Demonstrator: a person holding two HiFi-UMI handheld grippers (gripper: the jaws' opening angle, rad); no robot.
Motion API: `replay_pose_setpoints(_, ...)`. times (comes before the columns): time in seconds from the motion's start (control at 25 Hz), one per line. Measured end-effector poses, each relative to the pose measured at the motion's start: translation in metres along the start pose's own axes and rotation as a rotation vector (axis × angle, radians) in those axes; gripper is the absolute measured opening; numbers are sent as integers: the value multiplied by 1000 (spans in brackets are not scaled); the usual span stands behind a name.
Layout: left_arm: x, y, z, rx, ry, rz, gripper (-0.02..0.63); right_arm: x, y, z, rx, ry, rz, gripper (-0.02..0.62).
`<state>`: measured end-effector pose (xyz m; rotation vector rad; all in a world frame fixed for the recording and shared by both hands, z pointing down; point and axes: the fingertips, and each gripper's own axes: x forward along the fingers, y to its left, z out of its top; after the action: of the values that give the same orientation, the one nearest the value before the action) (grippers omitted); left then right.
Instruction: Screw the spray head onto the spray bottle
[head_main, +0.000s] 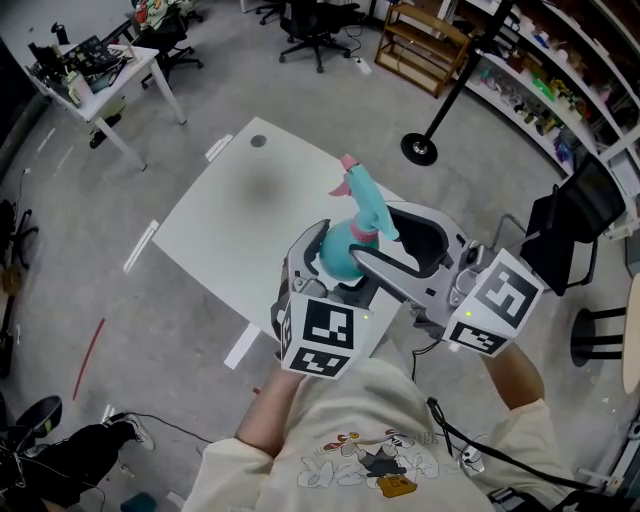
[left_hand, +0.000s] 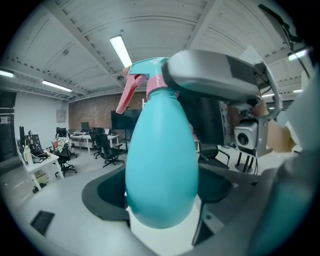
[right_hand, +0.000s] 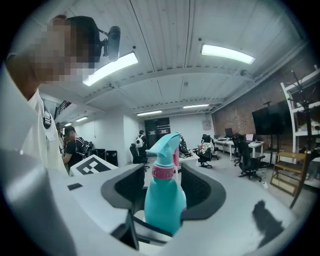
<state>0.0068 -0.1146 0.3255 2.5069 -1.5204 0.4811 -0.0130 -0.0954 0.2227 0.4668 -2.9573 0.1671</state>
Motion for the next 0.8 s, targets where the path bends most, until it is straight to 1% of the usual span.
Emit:
replay_pose_setpoints(0.08,-3,6,3,15,-11,-19,405,-2,-1,2,7,8,40,222)
replay_pose_setpoints(0.12,-3,9,6,24,-15,-38,405,-3,-2,5,11,12,75,225)
replay_pose_setpoints(0.2,-6,13,12,50,-24,-105,405,-7,0,11,23,14,187,225)
replay_pose_setpoints(0.28,-11,7,13,90,-37,-207,405,-14,8,13,39,10,314,225)
replay_pose_setpoints(0.36,-18,-8,11,134,-47,-325,405,-25,14,11,47,1,420,225)
replay_pose_setpoints(0.44,-27,-24,9,165,-48,-441,405,-35,20,9,54,-17,508,225)
replay_pose_setpoints(0.52,-33,-33,7,174,-34,-532,405,-38,26,11,59,-36,573,225)
replay_pose_setpoints(0.56,-36,-35,6,174,-23,-561,405,-37,28,12,57,-39,597,224)
replay_pose_setpoints(0.64,-39,-41,7,182,-8,-595,405,-37,33,12,44,-35,633,224)
replay_pose_setpoints(0.8,-40,-49,9,203,10,-628,405,-35,41,15,38,-13,695,222)
